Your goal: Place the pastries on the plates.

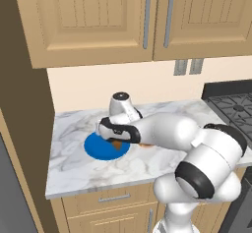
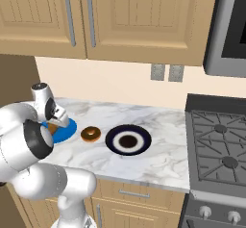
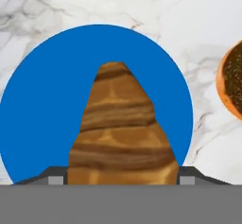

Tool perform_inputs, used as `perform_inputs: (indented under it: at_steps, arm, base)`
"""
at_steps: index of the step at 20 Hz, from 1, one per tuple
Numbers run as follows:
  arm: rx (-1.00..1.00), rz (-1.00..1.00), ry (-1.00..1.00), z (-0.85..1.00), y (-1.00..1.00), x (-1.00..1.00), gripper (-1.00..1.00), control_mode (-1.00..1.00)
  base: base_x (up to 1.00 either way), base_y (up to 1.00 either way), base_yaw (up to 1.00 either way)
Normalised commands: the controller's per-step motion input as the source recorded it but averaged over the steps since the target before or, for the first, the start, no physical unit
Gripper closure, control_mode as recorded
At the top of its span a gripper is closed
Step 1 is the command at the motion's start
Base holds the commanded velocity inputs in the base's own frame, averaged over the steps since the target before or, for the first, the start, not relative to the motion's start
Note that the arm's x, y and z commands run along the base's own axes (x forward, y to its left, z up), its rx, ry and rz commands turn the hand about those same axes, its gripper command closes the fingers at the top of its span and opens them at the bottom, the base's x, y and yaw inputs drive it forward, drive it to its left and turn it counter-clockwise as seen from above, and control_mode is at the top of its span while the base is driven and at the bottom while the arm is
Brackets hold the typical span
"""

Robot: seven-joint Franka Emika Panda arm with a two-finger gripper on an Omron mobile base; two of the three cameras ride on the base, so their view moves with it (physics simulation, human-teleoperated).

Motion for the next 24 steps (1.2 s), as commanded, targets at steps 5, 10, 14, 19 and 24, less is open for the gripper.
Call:
perform_inputs:
  at_steps: [5, 10, 14, 19, 24]
  arm:
    - [0.00, 0.00, 0.03, -0.04, 0.19, 0.00, 1.00, -1.00]
    - [0.00, 0.00, 0.00, -0.26, 0.03, 0.00, 1.00, -1.00]
    - [0.00, 0.00, 0.09, -0.36, 0.00, 0.00, 1.00, -1.00]
    - [0.00, 0.00, 0.04, -0.17, 0.00, 0.00, 1.00, -1.00]
    - [0.00, 0.00, 0.00, 0.00, 0.00, 0.00, 1.00, -1.00]
  base:
    - [0.00, 0.00, 0.00]
    - [0.00, 0.00, 0.00]
    - [0.00, 0.00, 0.00]
    - [0.00, 0.00, 0.00]
    - [0.00, 0.00, 0.00]
